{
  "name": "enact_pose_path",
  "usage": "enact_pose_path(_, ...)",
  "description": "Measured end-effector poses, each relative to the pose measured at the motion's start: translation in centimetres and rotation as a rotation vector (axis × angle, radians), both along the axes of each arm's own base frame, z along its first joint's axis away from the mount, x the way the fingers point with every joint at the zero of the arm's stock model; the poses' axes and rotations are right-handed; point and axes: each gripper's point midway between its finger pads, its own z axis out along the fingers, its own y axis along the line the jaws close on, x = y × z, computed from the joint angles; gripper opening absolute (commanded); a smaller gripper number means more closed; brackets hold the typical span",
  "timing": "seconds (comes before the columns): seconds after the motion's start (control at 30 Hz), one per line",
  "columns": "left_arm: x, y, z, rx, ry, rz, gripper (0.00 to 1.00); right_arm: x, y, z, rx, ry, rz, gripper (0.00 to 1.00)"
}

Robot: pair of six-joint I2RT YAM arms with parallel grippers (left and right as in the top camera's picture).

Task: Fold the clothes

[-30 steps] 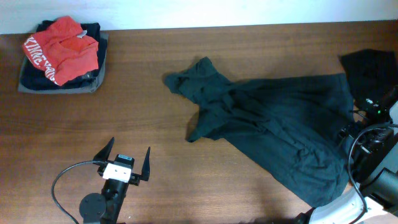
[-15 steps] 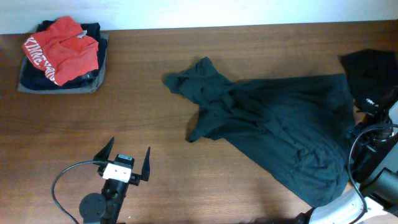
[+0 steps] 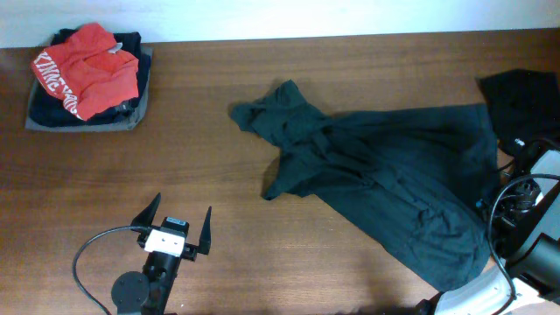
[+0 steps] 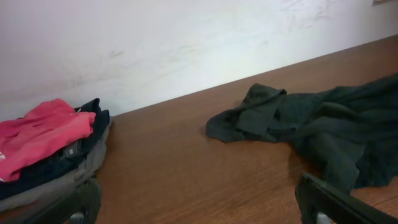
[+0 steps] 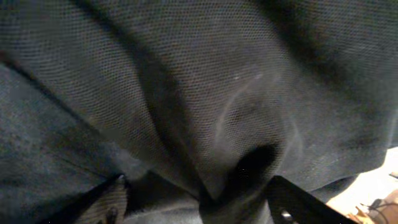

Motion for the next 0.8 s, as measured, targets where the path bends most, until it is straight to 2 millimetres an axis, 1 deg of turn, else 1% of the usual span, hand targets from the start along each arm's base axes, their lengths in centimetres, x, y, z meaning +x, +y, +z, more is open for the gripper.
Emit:
enact_pose_path(0.07, 0.0, 0.0, 0.0, 0.000, 0.000, 0.000, 0.99, -0.3, -0.2, 0.0, -0.010, 0.009, -0.011, 0.55)
enact_pose_path(0.13, 0.0, 0.0, 0.0, 0.000, 0.000, 0.000, 0.99, -0.8, -0.4, -0.1, -0.020, 0.017, -0.034, 0.50)
enact_pose_path(0.17, 0.0, 0.0, 0.0, 0.000, 0.000, 0.000, 0.99, -1.1, -0.5, -0.1, -0.022, 0.020, -0.047, 0.49)
enact_pose_path(0.3, 0.0, 0.0, 0.0, 0.000, 0.000, 0.000, 0.99, -1.7, -0.9, -0.1, -0.024, 0.022, -0.076, 0.48)
enact_pose_path(0.37, 0.0, 0.0, 0.0, 0.000, 0.000, 0.000, 0.99, -1.8, -0.9, -0.1, -0.023, 0.024, -0.078, 0.44)
enact_pose_path(0.4, 0.0, 0.0, 0.0, 0.000, 0.000, 0.000, 0.99, -1.8, -0.9, -0.1, -0.022, 0.024, -0.079, 0.39)
enact_pose_path(0.43, 0.0, 0.0, 0.0, 0.000, 0.000, 0.000, 0.99, -1.8, -0.8, -0.1, -0.021, 0.026, -0.077, 0.30)
enact_pose_path(0.5, 0.0, 0.0, 0.0, 0.000, 0.000, 0.000, 0.99, -1.9, -0.8, -0.1, -0.019, 0.029, -0.078, 0.18)
enact_pose_path(0.53, 0.0, 0.0, 0.0, 0.000, 0.000, 0.000, 0.99, -1.9, -0.8, -0.1, -0.019, 0.028, -0.080, 0.14)
enact_pose_path(0.57, 0.0, 0.0, 0.0, 0.000, 0.000, 0.000, 0.99, -1.9, -0.9, -0.1, -0.021, 0.028, -0.082, 0.06)
enact_pose_path(0.6, 0.0, 0.0, 0.0, 0.000, 0.000, 0.000, 0.99, -2.0, -0.9, -0.1, -0.021, 0.028, -0.085, 0.04)
enact_pose_path(0.8, 0.0, 0.0, 0.0, 0.000, 0.000, 0.000, 0.99, -2.6, -1.6, 0.1, -0.022, 0.025, -0.120, 0.04)
